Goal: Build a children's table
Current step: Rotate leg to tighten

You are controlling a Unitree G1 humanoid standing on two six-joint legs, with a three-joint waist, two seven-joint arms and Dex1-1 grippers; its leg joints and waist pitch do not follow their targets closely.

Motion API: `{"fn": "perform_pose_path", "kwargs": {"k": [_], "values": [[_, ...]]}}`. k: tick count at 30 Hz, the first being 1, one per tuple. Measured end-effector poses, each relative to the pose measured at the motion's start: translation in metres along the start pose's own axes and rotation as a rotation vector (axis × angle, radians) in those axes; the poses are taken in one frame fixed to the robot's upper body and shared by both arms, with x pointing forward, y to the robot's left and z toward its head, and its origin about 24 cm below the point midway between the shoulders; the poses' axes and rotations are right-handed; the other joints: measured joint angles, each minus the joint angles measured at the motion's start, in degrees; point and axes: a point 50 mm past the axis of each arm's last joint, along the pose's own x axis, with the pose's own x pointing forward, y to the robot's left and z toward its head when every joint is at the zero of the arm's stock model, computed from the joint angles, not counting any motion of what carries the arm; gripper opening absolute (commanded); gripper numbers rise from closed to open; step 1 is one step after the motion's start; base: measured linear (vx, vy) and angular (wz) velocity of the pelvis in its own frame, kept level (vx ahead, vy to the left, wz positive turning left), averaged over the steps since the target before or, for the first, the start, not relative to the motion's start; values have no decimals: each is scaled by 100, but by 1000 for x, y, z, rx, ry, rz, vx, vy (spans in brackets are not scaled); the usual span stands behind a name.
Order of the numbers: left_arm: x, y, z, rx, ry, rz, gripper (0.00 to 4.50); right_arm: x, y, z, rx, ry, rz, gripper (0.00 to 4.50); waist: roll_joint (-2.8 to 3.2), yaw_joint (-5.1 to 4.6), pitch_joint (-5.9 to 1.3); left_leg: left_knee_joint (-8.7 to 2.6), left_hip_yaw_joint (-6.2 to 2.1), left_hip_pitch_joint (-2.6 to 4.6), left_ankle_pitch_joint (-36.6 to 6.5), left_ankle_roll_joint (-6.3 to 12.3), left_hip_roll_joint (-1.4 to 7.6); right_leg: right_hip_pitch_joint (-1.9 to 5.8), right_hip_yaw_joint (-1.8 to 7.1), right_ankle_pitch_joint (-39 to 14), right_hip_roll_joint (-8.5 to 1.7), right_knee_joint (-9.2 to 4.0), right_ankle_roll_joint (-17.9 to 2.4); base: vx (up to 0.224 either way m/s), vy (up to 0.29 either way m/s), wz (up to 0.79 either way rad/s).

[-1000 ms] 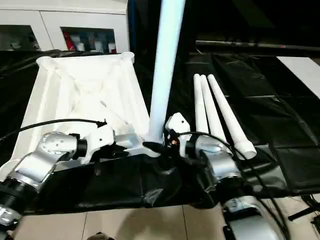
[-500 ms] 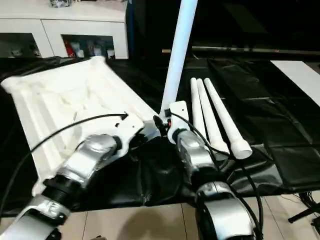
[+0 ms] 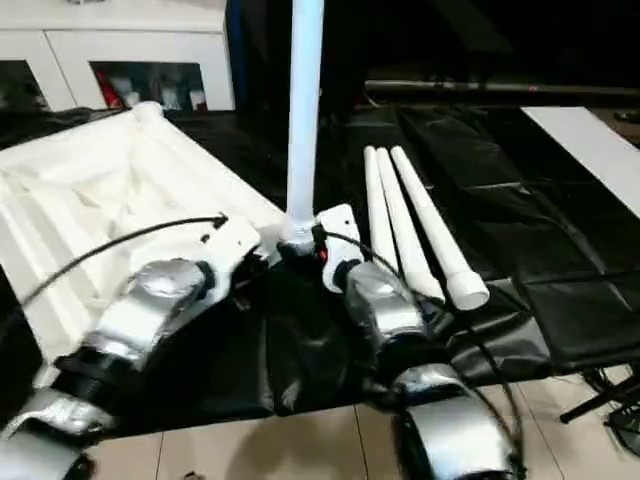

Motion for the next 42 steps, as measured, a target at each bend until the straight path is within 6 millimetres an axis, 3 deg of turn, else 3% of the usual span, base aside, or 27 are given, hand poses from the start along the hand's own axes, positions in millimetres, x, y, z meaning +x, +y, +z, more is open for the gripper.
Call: {"fn": "perform_pose_path", "kwargs": {"k": [4,12,24,36,42], "values": [[-13,4,-7,61,-20,-82,0,-17,-13,10,-83,16,92,432,-17,93,9,1,5,-7,-4,6,1,-7,0,-4,0,-7,-6,0,0,0],[-33,0,-16,153,-42,-261,0,-38,-13,16,-175,64,274,432,-51,179,27,4,11,-2,-14,-15,2,1,4,-4,-3,-5,-5,0,0,0],[-37,-4,-15,177,-42,-352,0,-37,-1,17,-213,110,385,432,-100,232,45,14,12,2,-21,-28,3,4,7,-2,-4,2,-4,0,0,0],[-40,-7,-16,183,-39,-395,0,-36,2,17,-218,123,396,303,-109,235,43,25,11,2,-21,-28,3,7,7,0,-4,8,-5,0,0,0],[-41,-7,-16,185,-37,-396,0,-36,2,17,-217,123,397,272,-111,231,41,27,11,2,-22,-28,3,8,7,0,-4,10,-5,0,0,0]]}}
